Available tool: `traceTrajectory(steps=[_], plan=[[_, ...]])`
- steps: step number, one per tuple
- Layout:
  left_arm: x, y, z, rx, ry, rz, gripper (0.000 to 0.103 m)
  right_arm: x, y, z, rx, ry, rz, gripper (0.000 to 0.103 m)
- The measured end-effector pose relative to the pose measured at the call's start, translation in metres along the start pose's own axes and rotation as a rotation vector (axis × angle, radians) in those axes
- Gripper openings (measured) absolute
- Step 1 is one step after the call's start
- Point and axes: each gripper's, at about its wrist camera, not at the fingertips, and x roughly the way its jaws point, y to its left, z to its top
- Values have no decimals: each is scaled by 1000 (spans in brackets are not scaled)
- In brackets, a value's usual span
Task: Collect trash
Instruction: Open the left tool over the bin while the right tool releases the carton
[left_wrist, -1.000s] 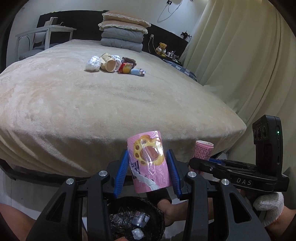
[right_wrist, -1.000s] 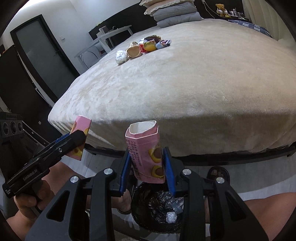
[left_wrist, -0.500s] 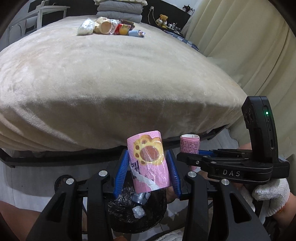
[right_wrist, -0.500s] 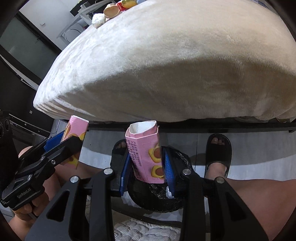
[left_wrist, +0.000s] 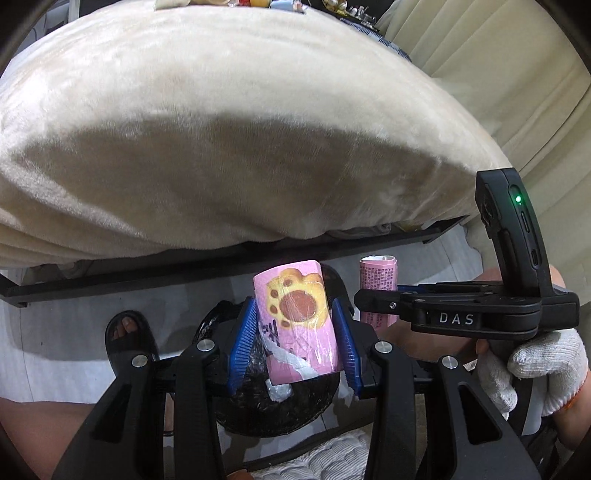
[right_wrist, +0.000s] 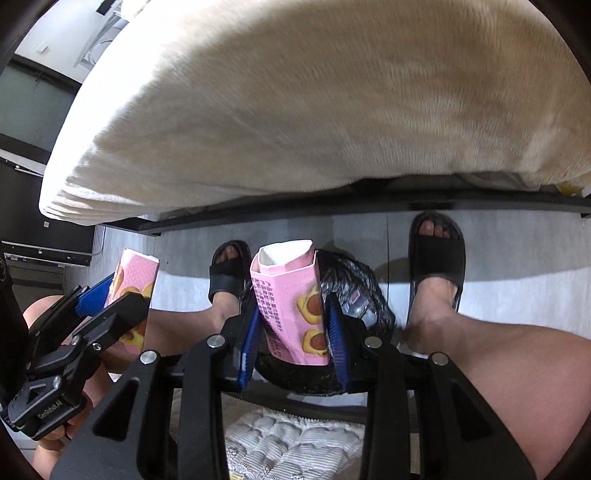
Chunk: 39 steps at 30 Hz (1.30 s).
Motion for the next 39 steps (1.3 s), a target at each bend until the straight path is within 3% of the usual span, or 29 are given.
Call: traceTrajectory(steps=[10, 17, 32, 35, 36, 37, 39], plan=[[39, 11, -11, -29, 199, 33, 40, 28, -12, -4, 58, 133, 8, 36], [55, 15, -20, -37, 291, 65, 40, 37, -13, -7, 75, 179, 29, 36], [61, 17, -25, -45, 347, 67, 41, 37, -6, -6, 66, 176, 54, 37], [62, 16, -25, -38, 343, 74, 41, 36, -6, -4, 67, 166, 60, 43], [64, 16, -24, -39, 348, 77, 56, 35, -6, -4, 72, 164, 62, 47], [64, 16, -24, -44, 356, 85, 80, 35, -7, -4, 76, 162, 61, 47], [65, 17, -23, -69, 362, 83, 84, 34, -7, -3, 78, 159, 60, 47]])
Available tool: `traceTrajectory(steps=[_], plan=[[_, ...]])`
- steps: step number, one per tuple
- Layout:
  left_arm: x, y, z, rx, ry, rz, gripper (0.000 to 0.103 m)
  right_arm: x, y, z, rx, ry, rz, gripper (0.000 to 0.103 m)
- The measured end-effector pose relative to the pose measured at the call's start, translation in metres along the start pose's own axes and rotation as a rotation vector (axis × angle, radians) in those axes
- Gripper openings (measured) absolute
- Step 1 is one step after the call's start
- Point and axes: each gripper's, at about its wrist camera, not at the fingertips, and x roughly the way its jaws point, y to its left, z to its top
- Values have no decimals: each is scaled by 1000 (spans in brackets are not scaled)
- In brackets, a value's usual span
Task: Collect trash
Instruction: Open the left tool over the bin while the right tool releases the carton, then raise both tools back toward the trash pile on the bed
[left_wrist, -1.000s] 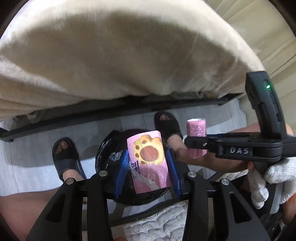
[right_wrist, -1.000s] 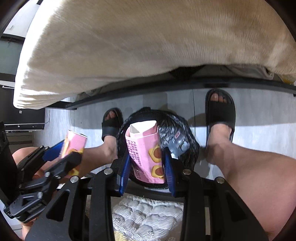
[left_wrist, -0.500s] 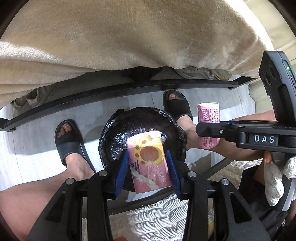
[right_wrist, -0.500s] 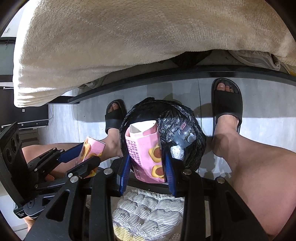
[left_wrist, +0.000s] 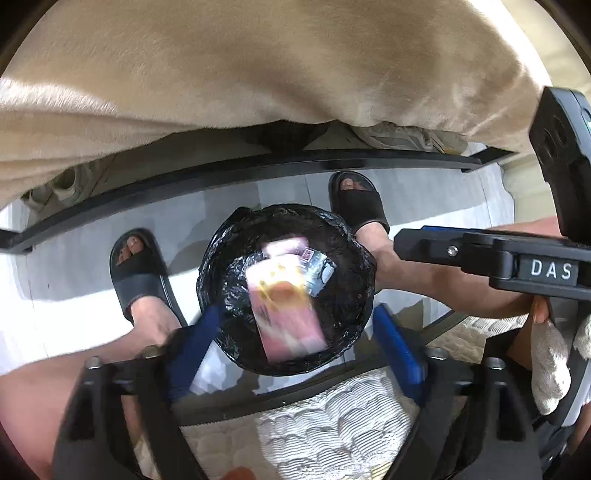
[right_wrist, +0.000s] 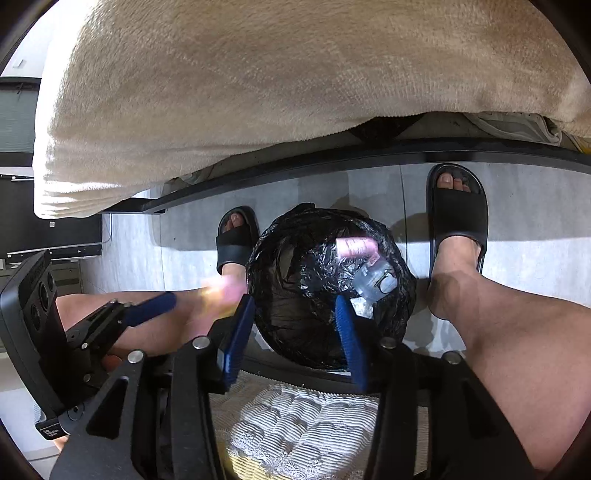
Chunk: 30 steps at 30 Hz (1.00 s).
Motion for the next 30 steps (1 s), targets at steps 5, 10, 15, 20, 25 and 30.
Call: traceTrajectory(steps=[5, 10, 15, 20, 25, 30], plan=[[-3, 2, 1, 0, -16, 1, 84, -3, 1, 1, 1, -12, 4, 47], [-4, 2, 2, 0, -19, 14, 84, -5, 3, 1, -3, -23, 6, 47], [-7, 2, 2, 2, -37, 20, 84, -8, 7, 2, -14, -39, 9, 47], [-16, 3, 3, 6, -84, 27, 84, -13, 10, 2, -28, -68, 1, 47], [-36, 2, 1, 30, -175, 8, 84, -26, 15, -1, -55, -130, 22, 48], [-62, 4, -1, 36, -297, 9, 84, -49, 18, -7, -94, -236, 69, 51]])
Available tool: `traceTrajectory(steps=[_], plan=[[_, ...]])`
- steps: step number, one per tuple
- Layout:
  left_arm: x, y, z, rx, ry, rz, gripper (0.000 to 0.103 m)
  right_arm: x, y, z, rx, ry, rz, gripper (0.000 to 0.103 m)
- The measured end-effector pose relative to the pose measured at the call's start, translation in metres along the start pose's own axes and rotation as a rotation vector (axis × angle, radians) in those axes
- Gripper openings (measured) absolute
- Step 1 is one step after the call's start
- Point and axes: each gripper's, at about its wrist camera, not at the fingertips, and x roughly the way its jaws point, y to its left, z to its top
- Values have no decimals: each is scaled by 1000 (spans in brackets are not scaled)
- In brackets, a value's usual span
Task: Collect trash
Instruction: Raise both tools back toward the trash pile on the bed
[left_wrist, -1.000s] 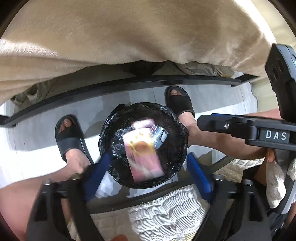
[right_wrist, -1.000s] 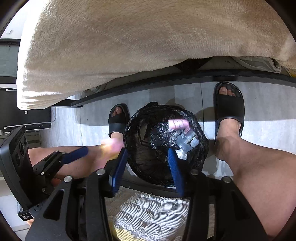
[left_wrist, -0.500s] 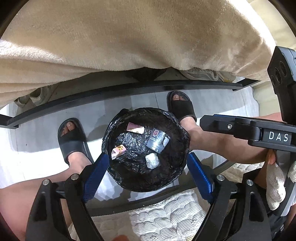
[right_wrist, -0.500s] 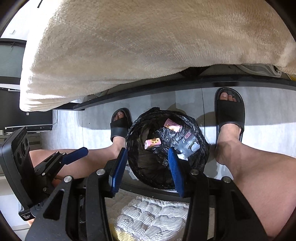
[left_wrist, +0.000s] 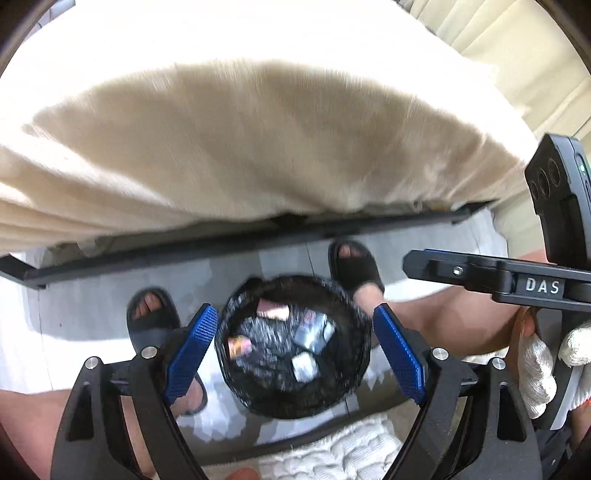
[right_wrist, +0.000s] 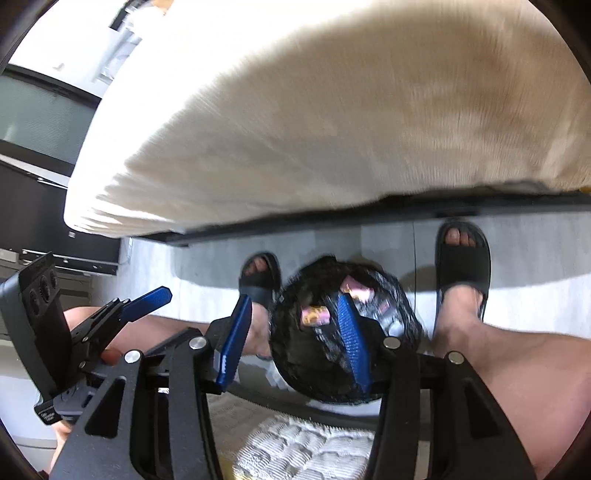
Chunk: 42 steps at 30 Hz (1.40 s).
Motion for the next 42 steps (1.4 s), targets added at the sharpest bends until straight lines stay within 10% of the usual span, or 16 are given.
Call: traceTrajectory(steps=[15, 27, 42], plan=[[-86, -1, 25, 98, -393, -20, 84, -100, 47, 6, -366, -455, 38, 53], [-121, 21, 79, 105, -585, 26, 84, -125, 50, 67, -394, -581, 16, 55], [-109, 58, 165, 93, -632, 64, 84, -116, 39, 157, -336, -622, 23, 69]])
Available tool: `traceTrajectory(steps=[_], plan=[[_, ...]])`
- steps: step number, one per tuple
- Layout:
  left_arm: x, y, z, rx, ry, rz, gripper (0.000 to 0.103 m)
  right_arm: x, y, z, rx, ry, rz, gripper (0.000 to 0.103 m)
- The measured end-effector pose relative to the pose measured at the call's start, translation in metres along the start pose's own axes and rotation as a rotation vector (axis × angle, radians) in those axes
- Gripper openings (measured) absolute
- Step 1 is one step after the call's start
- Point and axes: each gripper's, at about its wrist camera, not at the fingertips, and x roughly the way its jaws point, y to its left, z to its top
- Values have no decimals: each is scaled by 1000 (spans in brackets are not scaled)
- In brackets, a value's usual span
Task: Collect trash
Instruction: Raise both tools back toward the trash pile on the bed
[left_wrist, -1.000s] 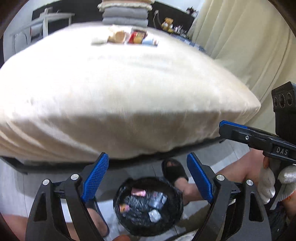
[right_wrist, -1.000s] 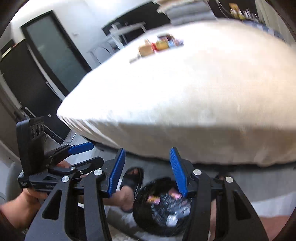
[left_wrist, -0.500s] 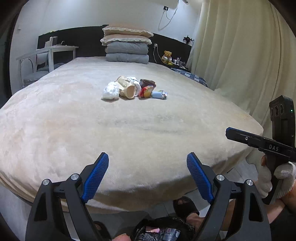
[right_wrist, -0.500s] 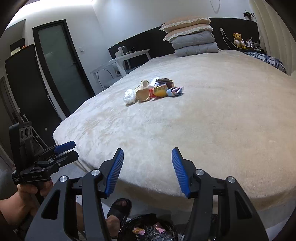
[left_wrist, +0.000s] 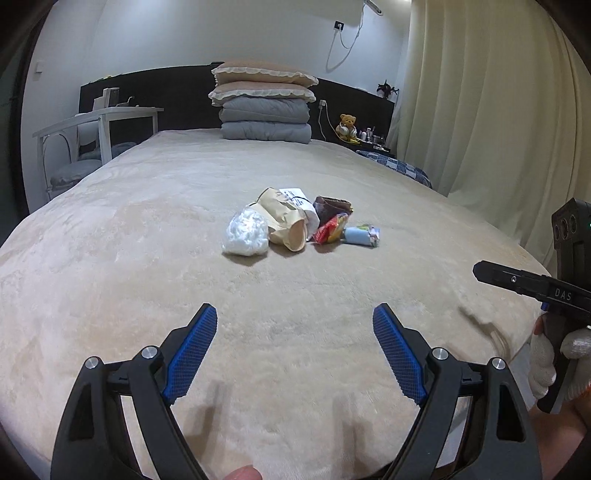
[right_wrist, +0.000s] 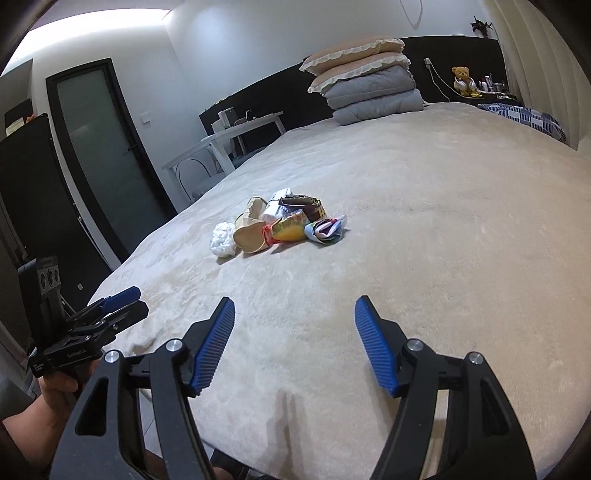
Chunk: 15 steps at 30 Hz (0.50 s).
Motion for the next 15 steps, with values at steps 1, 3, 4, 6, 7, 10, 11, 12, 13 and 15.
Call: traceTrajectory(steps=[1, 3, 4, 6, 7, 10, 11, 12, 13, 15], plan=[[5, 3, 3, -9, 1, -6, 84, 5, -2, 4, -1, 3, -2, 69], [13, 7, 9, -19, -8, 0, 84, 14, -5, 10, 7, 2, 6, 69], [17, 9, 12, -22, -10, -3, 84, 18, -7, 14, 11, 1, 5, 69], [25, 12, 17, -31, -14, -1, 84, 27, -11, 21, 17, 1, 2, 70], [30, 15, 20, -39, -13, 0, 84, 29, -12, 25, 20, 0, 4, 71], [40, 21, 28, -66, -13, 5, 84, 38, -16, 35, 29, -11, 9, 90], [43, 23, 31, -72, -15, 8, 84, 40, -17, 38, 40, -18, 21, 90], [46, 24, 34, -75, -19, 12, 84, 44, -19, 42, 46, -20, 29, 90], [48, 25, 36, -78, -20, 12, 84, 47, -20, 45, 46, -21, 30, 90], [55, 28, 41, -81, -22, 12, 84, 55, -22, 51, 45, -13, 27, 91]])
